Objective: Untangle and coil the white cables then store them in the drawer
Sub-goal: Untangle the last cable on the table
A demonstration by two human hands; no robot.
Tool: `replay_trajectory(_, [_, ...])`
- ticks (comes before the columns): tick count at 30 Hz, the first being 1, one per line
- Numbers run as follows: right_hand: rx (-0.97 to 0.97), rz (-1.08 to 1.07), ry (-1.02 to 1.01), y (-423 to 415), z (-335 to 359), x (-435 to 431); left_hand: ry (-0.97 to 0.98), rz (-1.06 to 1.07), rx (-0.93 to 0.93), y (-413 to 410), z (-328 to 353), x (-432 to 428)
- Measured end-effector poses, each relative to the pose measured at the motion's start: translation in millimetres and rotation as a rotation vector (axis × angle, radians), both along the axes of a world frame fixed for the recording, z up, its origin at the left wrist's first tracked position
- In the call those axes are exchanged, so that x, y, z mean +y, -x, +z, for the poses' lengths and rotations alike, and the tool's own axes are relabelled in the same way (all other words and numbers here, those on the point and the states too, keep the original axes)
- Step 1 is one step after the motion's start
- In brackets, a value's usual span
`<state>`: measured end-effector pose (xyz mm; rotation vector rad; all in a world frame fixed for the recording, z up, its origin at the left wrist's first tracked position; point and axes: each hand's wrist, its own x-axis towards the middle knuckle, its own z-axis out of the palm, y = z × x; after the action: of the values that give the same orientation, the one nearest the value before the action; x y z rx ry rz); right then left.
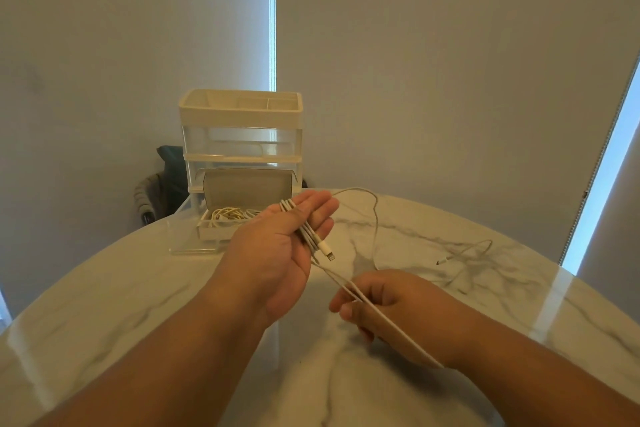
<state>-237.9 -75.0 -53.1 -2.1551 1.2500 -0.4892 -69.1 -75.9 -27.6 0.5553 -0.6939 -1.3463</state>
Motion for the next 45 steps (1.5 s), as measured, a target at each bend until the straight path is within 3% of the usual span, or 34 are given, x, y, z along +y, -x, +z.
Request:
replay_trajectory(3, [-0.104, -0.110, -0.012, 1.9, -2.1, -5.1, -0.009, 0.078, -0.020, 0.2, -0.6, -2.7])
replay_trajectory(7, [-0.523, -0.249, -0.223, 3.4, -0.5, -7.7, -0.018, 0.141, -0.111, 4.5, -3.7, -3.2])
replay_trajectory(9, [-0.633, -0.238, -0.321, 1.7, 0.2, -4.8, -0.018, 0.139, -0.111, 6.1, -4.2, -3.1])
replay_trajectory(11, [-0.593, -0.168, -0.377, -2.0, -2.5, 0.0, -0.002, 0.102, -0.051, 5.8, -3.0, -1.9])
replay_trajectory(15, [-0.296, -0.010, -0.256, -10.2, -3.9, 9.6, 0.020, 0.064, 0.016, 2.6, 1.4, -0.4])
replay_trajectory(17, [-0.224, 0.029, -0.192, -10.6, -0.4, 10.5, 0.015, 0.150, -0.123, 1.4, 0.3, -1.1])
replay_trajectory(19, [-0.179, 0.040, -0.105, -8.8, 2.0, 10.0, 0.051, 0.272, -0.386, 0.7, -4.1, -1.4])
replay_trajectory(22, [-0.281, -0.049, -0.108, -7.2, 1.8, 7.0, 0.145, 0.345, -0.669, 0.3, -9.6, 0.6])
replay_trajectory(26, [-0.617, -0.183, -0.287, -6.4, -0.2, 0.2, 0.138, 0.315, -0.600, -0.2, -9.7, 0.1])
replay_trajectory(32, [-0.908, -0.102, -0.436, -12.4, 1.9, 4.8, 0.106, 0.237, -0.396, -3.7, -4.6, -1.9])
replay_trajectory(33, [-0.931, -0.083, -0.445, -13.0, 2.2, 5.6, 0.143, 0.251, -0.498, -5.2, -4.2, -0.4])
replay_trajectory(37, [-1.015, -0.042, -0.461, -13.7, 5.8, 8.8, 0.375, 0.271, -1.194, 0.7, -12.4, 10.8])
replay_trajectory(45, [-1.067, 0.038, -0.567, -4.0, 16.6, 11.7, 0.388, 0.371, -1.524, -10.8, -16.6, 2.3])
